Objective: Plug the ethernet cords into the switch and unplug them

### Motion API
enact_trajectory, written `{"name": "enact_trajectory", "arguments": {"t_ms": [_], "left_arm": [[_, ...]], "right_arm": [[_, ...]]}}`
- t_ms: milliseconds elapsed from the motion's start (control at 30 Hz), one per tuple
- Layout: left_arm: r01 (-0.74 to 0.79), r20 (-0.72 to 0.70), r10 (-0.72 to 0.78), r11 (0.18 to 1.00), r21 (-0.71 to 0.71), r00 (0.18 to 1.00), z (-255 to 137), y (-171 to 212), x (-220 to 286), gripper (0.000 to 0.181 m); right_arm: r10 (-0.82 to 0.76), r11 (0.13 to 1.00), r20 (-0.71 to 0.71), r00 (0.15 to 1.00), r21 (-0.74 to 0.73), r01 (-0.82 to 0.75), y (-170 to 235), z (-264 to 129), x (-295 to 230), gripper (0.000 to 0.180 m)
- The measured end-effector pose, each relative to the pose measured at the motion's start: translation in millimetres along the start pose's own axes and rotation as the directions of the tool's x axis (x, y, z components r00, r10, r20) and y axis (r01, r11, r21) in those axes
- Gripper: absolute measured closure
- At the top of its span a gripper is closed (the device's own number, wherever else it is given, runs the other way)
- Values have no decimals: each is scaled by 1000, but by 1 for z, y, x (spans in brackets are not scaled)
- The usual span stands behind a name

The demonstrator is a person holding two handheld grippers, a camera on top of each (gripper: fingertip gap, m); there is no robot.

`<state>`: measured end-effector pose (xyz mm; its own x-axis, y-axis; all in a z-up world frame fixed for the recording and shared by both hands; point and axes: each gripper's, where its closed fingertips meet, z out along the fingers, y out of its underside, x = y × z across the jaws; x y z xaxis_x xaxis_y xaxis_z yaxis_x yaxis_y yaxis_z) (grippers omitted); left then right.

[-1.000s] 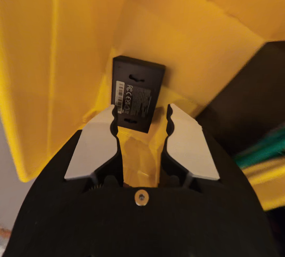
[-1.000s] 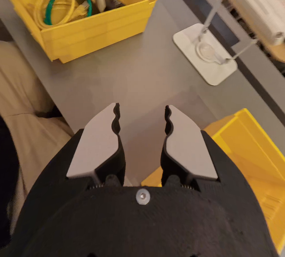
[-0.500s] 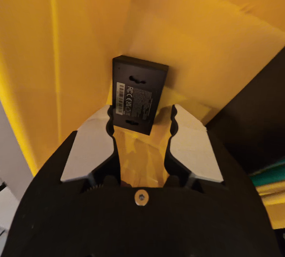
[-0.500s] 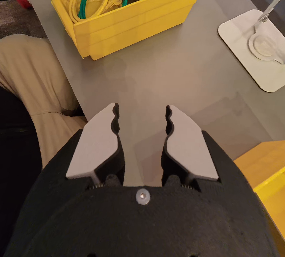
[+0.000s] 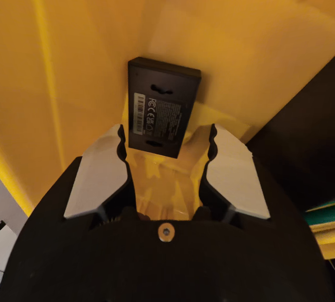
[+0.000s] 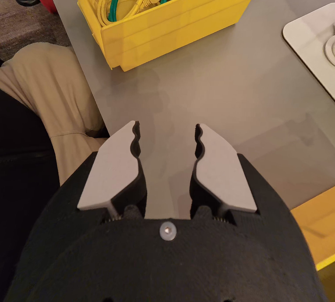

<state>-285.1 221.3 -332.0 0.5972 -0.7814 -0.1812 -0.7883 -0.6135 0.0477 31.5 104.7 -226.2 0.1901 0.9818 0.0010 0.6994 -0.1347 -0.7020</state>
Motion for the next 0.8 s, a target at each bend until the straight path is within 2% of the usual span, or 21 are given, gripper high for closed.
{"name": "enact_trajectory", "arguments": {"t_ms": [33, 100, 267, 333, 433, 500, 567, 667, 733, 800], "left_arm": [[-5, 2, 5, 1000, -22, 1000, 2, 1, -2, 95], [-7, -32, 7, 1000, -22, 999, 2, -2, -1, 120], [-56, 6, 56, 998, -25, 998, -1, -3, -4, 121], [-38, -27, 40, 998, 44, 999, -9, -7, 2, 121], [-30, -47, 40, 980, 196, 998, -43, -16, 10, 121], [-126, -35, 146, 933, 337, 989, -78, -26, 28, 121], [-240, 61, 236, 882, 406, 970, -112, -34, 46, 121], [-429, 257, 353, 822, 374, 900, -153, -44, 72, 121], [-540, 340, 435, 772, 335, 834, -172, -53, 97, 121], [-641, 425, 506, 713, 284, 751, -186, -64, 119, 121]], "right_arm": [[-2, 1000, 2, 1000, -2, 2, 0, 1, -1, 121], [1, 1000, 10, 1000, -2, -1, 0, 2, -2, 121], [9, 1000, 21, 1000, 0, -9, 1, 4, -3, 121], [17, 999, 34, 999, 27, -18, -2, 3, -3, 120], [24, 996, 67, 997, 87, -30, -13, -1, -3, 119], [26, 989, 99, 995, 141, -40, -25, -5, -3, 118], [52, 973, 161, 986, 212, -86, -43, -12, -4, 118], [132, 931, 273, 953, 297, -214, -73, -18, 1, 115], [199, 897, 388, 900, 298, -327, -91, -16, 2, 111], [269, 873, 489, 830, 240, -424, -102, -6, 3, 104]]}}
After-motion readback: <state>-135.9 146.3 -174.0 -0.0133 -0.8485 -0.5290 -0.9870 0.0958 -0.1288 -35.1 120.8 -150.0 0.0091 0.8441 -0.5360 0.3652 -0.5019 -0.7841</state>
